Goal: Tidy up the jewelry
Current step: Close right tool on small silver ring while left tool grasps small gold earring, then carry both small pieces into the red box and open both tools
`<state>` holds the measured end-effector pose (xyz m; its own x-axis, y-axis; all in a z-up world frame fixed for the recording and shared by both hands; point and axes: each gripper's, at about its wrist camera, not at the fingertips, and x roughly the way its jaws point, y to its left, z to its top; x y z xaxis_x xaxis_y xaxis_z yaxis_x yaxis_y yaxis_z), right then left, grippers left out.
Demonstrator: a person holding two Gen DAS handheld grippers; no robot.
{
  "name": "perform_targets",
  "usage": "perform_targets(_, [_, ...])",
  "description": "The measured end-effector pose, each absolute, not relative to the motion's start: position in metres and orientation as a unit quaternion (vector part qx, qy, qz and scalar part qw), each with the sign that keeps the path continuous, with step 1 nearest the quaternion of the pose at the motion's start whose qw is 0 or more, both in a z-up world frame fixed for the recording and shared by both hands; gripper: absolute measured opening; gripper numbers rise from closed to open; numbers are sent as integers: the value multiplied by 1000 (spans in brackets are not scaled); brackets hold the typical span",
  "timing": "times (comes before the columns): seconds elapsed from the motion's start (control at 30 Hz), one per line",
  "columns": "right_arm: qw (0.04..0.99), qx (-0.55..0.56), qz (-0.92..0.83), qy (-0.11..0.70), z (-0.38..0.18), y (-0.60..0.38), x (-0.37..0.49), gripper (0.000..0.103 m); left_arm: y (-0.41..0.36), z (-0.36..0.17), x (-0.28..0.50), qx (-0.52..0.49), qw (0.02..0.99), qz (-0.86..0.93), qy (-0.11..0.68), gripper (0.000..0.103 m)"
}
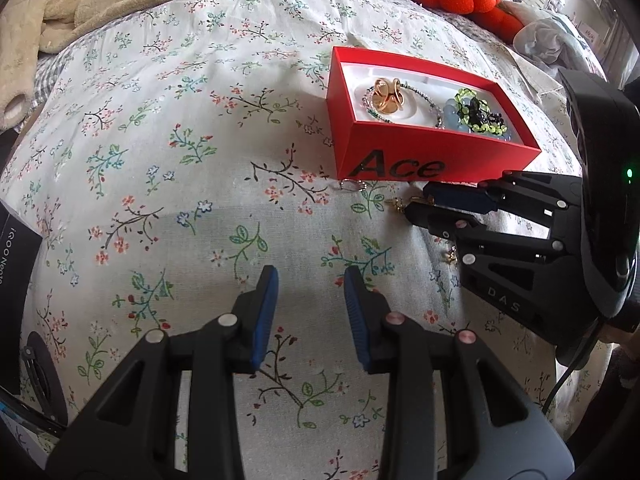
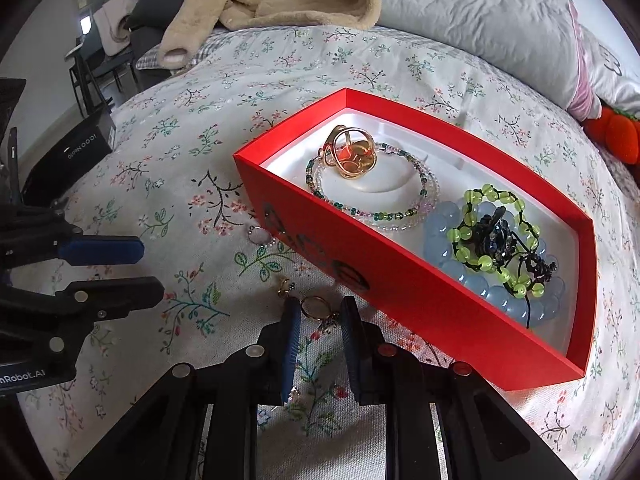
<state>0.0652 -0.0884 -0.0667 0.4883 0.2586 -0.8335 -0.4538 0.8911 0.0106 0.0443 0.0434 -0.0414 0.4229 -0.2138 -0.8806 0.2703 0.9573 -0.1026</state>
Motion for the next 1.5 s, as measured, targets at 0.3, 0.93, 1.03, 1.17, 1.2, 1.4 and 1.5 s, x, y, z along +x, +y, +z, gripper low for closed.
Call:
perform_targets(0.3, [859,-96,223,450,-59,-99,56,19,30,-45,46,12,837,-193,512,36])
perform_targets(0.93, [867,-28,189,460,-41,-174,39,19,-13,-66,69,-4,847,-214,487,29])
perform_targets(1.03, [867,-20,187,461,-40,-182,39,19,-16,-67,70,-7,853,-197,484,23])
perform_targets(1.17, [866,-17,183,465,-42,-188,40,19,-18,-67,69,-2,859,-178,481,17])
perform_targets(1.2, [865,-17,182,467,-43,-188,40,19,-18,-67,69,0,860,-176,480,14])
perform_targets(1.4, [866,-21,178,467,-45,-186,44,19,-14,-65,71,-12,856,-178,486,8])
perform_targets(1.5, [866,-22,179,466,-45,-185,45,19,-11,-62,72,-19,853,-182,488,8])
